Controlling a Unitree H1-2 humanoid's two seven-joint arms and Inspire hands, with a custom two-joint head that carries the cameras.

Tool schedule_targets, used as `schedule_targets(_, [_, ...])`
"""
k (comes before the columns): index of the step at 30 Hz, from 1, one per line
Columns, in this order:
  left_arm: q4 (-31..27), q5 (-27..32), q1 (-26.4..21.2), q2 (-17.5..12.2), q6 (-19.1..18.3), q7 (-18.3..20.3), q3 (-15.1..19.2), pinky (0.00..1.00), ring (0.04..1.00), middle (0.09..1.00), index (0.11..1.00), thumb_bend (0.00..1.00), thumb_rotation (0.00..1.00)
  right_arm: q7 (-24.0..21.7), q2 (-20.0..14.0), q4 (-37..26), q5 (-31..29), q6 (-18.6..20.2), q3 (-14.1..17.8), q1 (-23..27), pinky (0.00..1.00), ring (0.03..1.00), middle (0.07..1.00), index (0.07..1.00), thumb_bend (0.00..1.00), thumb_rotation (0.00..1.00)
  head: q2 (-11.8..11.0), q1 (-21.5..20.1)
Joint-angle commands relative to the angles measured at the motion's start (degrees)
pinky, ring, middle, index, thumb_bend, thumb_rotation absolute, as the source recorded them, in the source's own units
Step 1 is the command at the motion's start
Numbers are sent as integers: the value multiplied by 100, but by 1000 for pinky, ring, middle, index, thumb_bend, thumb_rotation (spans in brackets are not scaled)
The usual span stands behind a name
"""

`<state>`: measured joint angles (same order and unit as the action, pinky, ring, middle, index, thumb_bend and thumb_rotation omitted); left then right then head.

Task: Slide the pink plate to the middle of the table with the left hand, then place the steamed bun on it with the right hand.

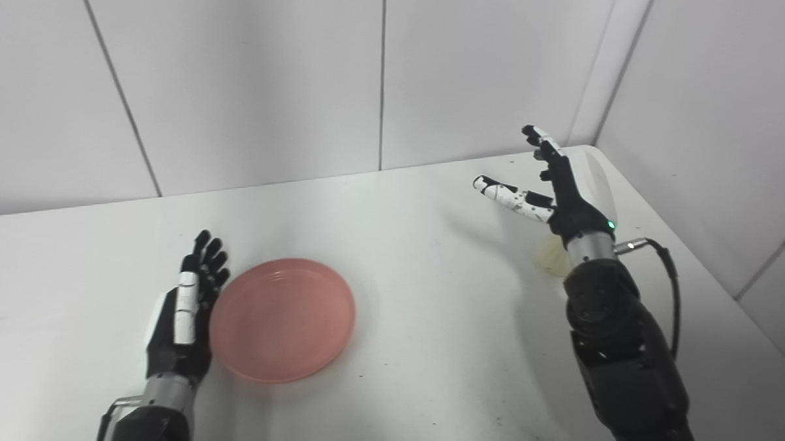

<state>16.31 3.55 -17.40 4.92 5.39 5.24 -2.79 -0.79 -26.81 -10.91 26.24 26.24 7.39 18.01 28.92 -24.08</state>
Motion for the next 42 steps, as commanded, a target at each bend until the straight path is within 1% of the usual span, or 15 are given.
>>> schedule_targets(1, [112,118,172,-192,35,184,48,1000,1000,1000,999,627,1000,-13,-103,-63,234,57,63,171,730,832,860,858,687,573,-41,-131])
schedule_targets(2, [158,167,165,-226,69,235,61,1000,1000,1000,1000,628,1000,-72,-87,-23,335,64,104,176,731,834,861,858,691,566,-80,-250])
schedule_targets(7, [241,335,142,-378,43,432,92,1000,1000,1000,1000,641,1000,-416,67,143,971,67,362,239,731,844,871,858,713,538,-146,-489])
schedule_targets(13, [267,440,121,-484,-46,569,78,1000,1000,1000,1000,678,1000,-832,237,237,1617,67,708,300,721,836,862,862,749,537,-138,-524])
schedule_targets(19, [198,441,132,-531,-51,592,54,1000,1000,1000,1000,664,1000,-1034,236,320,2069,66,840,300,719,840,866,859,748,524,-144,-584])
schedule_targets(20, [187,435,136,-530,-66,586,56,1000,1000,1000,1000,663,1000,-1078,248,363,2200,67,877,309,720,840,867,858,747,521,-142,-579])
schedule_targets(22, [156,419,142,-522,-127,569,61,1000,1000,1000,1000,662,1000,-1251,301,464,2524,67,971,346,745,852,874,861,752,480,-151,-574])
schedule_targets(24, [151,414,143,-517,-152,564,65,1000,1000,1000,1000,663,1000,-1444,358,540,2833,68,1046,389,751,855,877,862,758,473,-157,-574])
schedule_targets(26, [142,416,148,-521,-142,590,54,1000,1000,1000,1000,658,1000,-1634,390,673,3124,67,1088,435,700,837,866,853,783,476,-160,-563])
schedule_targets(29, [44,379,182,-495,-187,548,42,1000,1000,1000,1000,651,1000,-1813,467,789,3451,67,1171,491,669,820,854,844,803,459,-160,-529])
schedule_targets(34, [-5,404,200,-466,-201,552,52,1000,1000,1000,1000,642,1000,-2011,481,937,3658,67,1196,531,638,791,839,844,811,379,-136,-468])
schedule_targets(35, [-7,392,200,-465,-178,551,47,1000,1000,1000,1000,643,1000,-2044,488,969,3657,66,1211,541,637,791,839,844,811,376,-135,-460])
schedule_targets(37, [5,407,206,-463,-141,567,51,1000,1000,1000,1000,627,1000,-2109,506,1027,3655,66,1238,556,635,789,838,846,806,322,-130,-449])
schedule_targets(40, [-70,403,224,-453,-233,539,54,1000,1000,1000,994,629,1000,-2126,471,1147,3650,67,1199,557,603,765,819,845,804,291,-112,-440])
schedule_targets(42, [-72,421,227,-461,-236,559,58,1000,1000,1000,997,626,1000,-2109,439,1245,3608,67,1171,560,539,702,765,841,799,271,-113,-442])
